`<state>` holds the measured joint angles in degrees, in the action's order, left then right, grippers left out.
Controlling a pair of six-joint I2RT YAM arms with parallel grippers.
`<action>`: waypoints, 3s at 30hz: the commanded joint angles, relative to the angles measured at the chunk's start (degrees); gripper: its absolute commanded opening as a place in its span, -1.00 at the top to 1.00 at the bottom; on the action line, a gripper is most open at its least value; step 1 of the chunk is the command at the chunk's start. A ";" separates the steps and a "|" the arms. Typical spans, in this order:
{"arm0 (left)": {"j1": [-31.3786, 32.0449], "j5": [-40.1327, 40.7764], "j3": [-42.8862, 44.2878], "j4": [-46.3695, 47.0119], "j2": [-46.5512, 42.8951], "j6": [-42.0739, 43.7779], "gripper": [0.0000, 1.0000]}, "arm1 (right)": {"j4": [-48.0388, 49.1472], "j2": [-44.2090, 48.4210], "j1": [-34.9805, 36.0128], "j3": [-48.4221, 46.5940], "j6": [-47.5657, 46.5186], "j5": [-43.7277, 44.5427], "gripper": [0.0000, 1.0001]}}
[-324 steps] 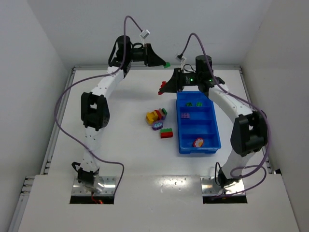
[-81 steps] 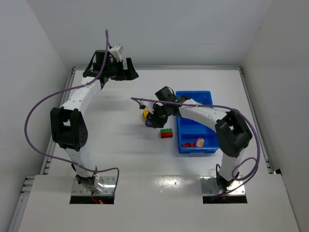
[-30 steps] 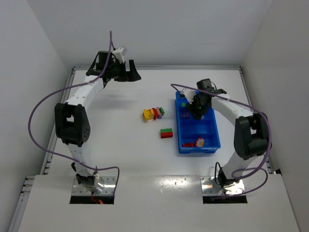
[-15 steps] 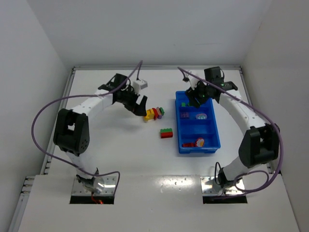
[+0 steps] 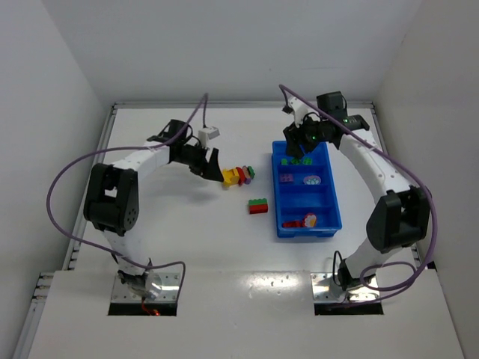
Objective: Sort the legos into containers by color
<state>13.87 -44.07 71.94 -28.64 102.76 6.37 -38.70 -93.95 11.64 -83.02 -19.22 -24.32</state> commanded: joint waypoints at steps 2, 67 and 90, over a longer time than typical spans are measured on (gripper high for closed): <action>-4.19 -10.68 -2.77 11.03 0.69 -14.52 -0.50 | 0.11 1.40 0.14 0.76 1.03 -1.70 -0.17; -2.44 0.92 -17.63 52.19 10.17 -64.99 -0.35 | -0.41 -0.18 0.14 3.48 -1.17 0.94 -0.17; -2.44 -8.56 -9.02 46.40 5.61 -54.37 0.72 | 11.71 -3.77 2.50 4.12 -6.87 -19.80 -0.23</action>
<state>11.60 -47.88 59.77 18.22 112.22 -52.58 -34.26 -97.32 12.64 -77.52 -23.18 -35.57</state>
